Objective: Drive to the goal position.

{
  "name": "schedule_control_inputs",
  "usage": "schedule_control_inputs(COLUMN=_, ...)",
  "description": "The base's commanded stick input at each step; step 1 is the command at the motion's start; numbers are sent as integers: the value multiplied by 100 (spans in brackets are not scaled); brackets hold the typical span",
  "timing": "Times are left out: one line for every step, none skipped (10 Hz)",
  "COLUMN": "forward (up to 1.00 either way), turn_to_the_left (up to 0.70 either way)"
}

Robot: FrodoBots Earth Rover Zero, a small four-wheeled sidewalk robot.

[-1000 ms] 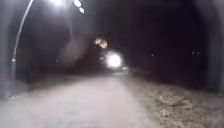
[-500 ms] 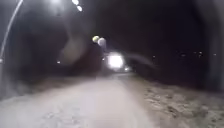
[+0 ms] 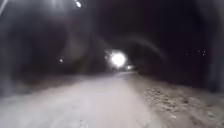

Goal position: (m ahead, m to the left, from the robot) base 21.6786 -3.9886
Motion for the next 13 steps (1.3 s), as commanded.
schedule_control_inputs(forward=0, turn_to_the_left=0)
schedule_control_inputs(forward=61, turn_to_the_left=0)
schedule_control_inputs(forward=100, turn_to_the_left=0)
schedule_control_inputs(forward=100, turn_to_the_left=0)
schedule_control_inputs(forward=100, turn_to_the_left=0)
schedule_control_inputs(forward=100, turn_to_the_left=0)
schedule_control_inputs(forward=100, turn_to_the_left=0)
schedule_control_inputs(forward=100, turn_to_the_left=0)
schedule_control_inputs(forward=100, turn_to_the_left=0)
schedule_control_inputs(forward=100, turn_to_the_left=0)
schedule_control_inputs(forward=46, turn_to_the_left=0)
schedule_control_inputs(forward=54, turn_to_the_left=0)
schedule_control_inputs(forward=100, turn_to_the_left=0)
